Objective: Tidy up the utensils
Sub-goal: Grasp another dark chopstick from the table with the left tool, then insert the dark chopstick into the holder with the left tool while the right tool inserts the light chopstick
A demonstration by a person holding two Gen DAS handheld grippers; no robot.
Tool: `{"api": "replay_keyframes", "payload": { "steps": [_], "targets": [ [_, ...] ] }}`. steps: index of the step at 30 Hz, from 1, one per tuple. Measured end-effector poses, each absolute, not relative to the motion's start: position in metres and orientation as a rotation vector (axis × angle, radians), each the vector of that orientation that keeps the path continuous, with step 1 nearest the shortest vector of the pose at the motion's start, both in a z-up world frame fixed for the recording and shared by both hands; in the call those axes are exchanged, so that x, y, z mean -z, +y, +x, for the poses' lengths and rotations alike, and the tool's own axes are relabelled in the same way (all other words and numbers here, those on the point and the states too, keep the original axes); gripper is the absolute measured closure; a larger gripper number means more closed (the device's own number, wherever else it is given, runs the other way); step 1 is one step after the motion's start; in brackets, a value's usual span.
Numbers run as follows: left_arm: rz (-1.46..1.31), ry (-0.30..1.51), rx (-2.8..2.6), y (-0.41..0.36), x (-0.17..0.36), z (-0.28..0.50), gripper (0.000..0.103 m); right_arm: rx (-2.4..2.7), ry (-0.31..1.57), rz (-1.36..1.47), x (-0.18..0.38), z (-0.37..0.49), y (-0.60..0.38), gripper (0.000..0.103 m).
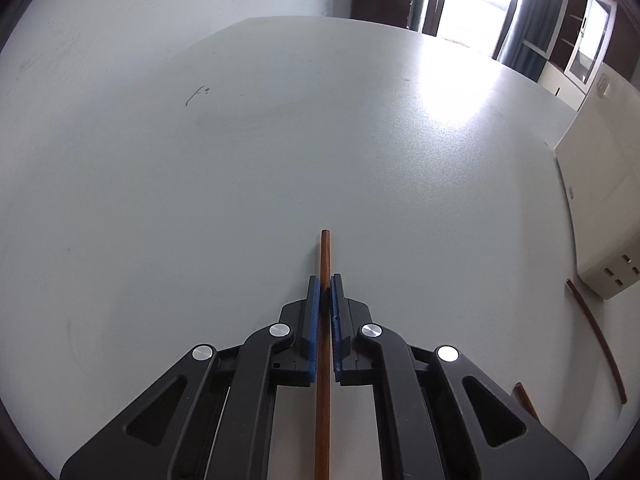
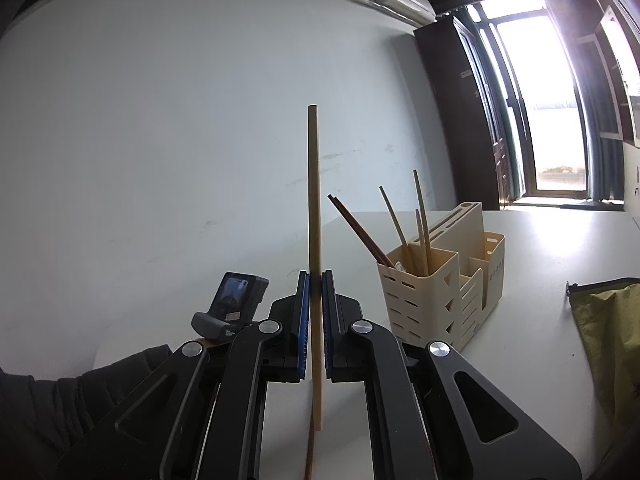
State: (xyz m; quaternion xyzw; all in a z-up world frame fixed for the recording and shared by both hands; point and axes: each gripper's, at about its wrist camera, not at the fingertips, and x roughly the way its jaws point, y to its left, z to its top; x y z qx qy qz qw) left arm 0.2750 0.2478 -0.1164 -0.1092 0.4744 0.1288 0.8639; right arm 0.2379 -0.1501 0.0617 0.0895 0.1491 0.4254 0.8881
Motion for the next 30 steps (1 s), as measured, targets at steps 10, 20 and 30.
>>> {"api": "replay_keyframes", "payload": {
  "steps": [10,20,30],
  "targets": [
    [-0.331,0.647,0.034,0.207,-0.032,0.203,0.099,-0.85,0.233,0.195,-0.08,0.225,-0.159,0.096],
    [-0.258,0.471,0.2,0.139,-0.152,0.192,0.101,-0.772,0.169,0.203,-0.124,0.252,-0.175,0.096],
    [-0.172,0.401,0.288,0.076,-0.222,0.232,0.103,-0.686,0.16,0.127,-0.156,0.323,-0.153,0.096]
  ]
}}
